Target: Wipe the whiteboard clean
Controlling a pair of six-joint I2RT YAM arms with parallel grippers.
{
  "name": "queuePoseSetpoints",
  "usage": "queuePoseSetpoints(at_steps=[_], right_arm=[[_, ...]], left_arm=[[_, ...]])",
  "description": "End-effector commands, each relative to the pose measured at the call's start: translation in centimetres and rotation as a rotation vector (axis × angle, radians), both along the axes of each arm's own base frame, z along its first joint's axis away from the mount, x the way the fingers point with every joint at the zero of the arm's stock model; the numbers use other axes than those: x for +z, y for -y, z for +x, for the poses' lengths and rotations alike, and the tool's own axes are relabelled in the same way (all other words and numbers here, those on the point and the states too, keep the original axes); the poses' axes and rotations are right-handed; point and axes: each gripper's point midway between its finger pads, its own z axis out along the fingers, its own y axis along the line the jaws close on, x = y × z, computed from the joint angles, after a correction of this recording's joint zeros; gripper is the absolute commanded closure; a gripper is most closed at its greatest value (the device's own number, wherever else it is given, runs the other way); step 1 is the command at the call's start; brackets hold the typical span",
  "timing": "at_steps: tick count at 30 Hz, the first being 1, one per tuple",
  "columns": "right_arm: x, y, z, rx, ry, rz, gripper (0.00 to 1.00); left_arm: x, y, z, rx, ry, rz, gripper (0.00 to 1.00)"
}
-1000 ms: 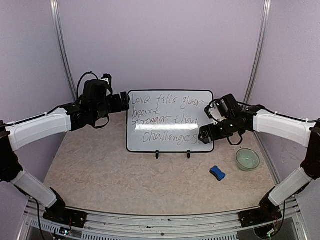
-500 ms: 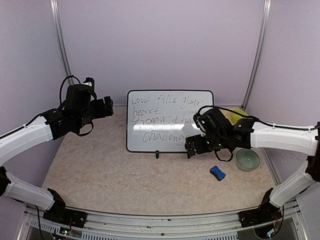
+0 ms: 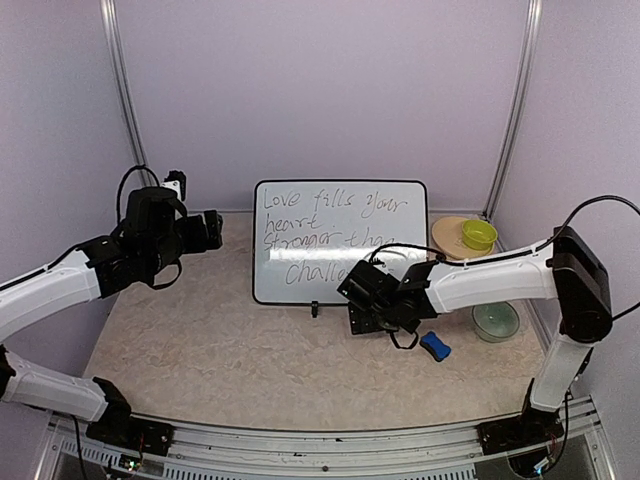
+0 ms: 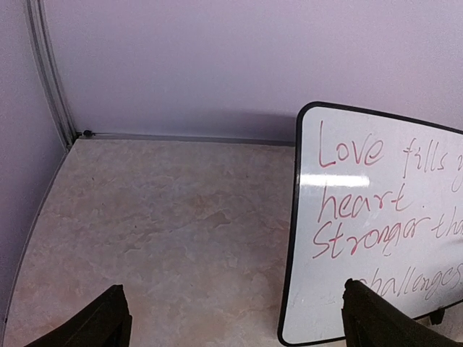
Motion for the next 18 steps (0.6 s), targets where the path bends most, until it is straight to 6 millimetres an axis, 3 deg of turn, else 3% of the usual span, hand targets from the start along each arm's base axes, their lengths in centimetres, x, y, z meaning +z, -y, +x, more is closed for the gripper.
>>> queuePoseSetpoints(at_steps=[1, 11, 18], right_arm=[[-0.5, 1.1, 0.5, -0.109, 0.065, 0.01, 0.11], [-4.9, 1.7, 2.7, -0.111, 0.041, 0.012, 0.2], [-5.6, 1.8, 4.0, -0.116, 0.06, 0.019, 0.29]], left_arm=[[2.8, -0.2, -0.2, -0.014, 0.091, -0.04, 0.01], [3.0, -0.6, -0.2, -0.005, 0.1, -0.043, 0.01], [2.9, -1.1, 0.0, 0.008, 0.099, -0.044, 0.01]])
